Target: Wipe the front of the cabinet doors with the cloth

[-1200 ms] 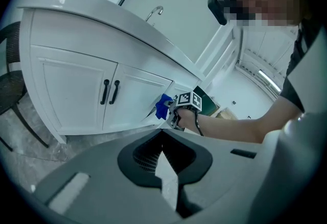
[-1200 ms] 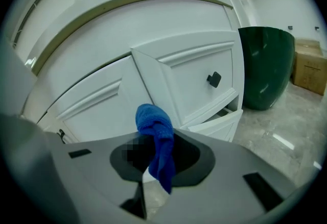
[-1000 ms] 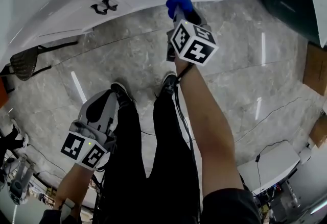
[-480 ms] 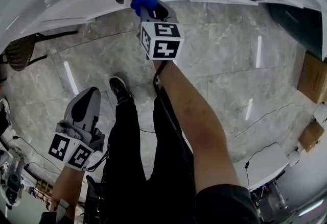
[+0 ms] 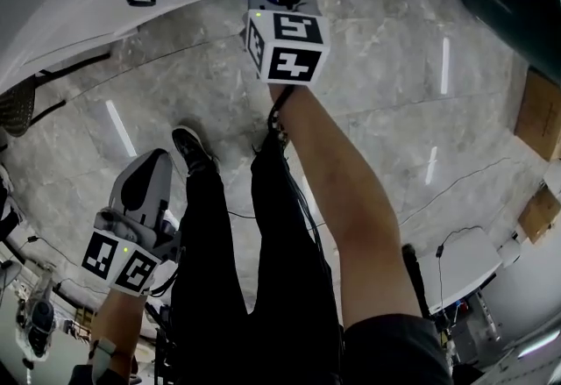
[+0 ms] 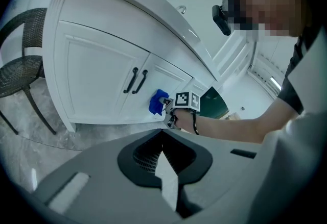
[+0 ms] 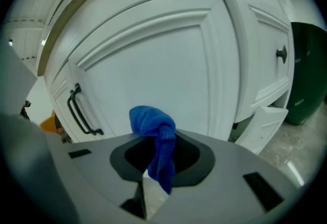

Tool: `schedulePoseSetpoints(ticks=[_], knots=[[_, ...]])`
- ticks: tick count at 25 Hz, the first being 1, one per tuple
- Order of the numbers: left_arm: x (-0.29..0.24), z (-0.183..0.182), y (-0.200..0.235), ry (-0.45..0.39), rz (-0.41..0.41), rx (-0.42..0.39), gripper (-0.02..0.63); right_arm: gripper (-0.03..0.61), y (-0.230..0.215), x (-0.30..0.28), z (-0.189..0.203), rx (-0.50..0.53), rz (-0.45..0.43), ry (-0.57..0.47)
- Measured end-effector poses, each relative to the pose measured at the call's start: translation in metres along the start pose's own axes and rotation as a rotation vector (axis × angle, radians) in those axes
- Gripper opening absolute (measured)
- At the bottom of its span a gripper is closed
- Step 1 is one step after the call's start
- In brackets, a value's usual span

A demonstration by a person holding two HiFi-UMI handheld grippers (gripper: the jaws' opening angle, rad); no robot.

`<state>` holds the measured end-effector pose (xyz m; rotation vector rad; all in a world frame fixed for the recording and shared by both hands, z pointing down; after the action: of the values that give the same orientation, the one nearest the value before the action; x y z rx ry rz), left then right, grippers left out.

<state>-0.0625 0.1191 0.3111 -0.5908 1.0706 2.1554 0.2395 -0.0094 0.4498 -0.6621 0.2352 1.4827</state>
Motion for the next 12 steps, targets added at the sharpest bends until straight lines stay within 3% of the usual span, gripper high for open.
schedulePoseSetpoints(ticks=[5, 9, 12], knots=[[-0.030, -0.002, -0.034, 0.016, 0.043, -0.019, 0.000, 0.069, -0.069, 0.021, -0.008, -0.030, 0.086, -0.012], [-0.046, -0.003, -0.051, 0.028, 0.061, -0.040, 0.000, 0.069, -0.096, 0.035, -0.012, -0.014, 0.096, -0.030], [-0.052, -0.002, -0.056, 0.042, 0.073, -0.054, 0.000, 0.069, -0.117, 0.048, -0.012, -0.072, 0.168, -0.064]])
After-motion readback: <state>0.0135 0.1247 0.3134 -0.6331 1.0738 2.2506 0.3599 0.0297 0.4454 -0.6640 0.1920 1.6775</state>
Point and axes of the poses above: the fingertips, and each gripper's own axes: x backward along the fingers, y to its left, z out of its underside, the point moved 10 cm from there along x, backward along the fingers, and after that the axes turned 2 degrees about -z, right-handed, at the moved point
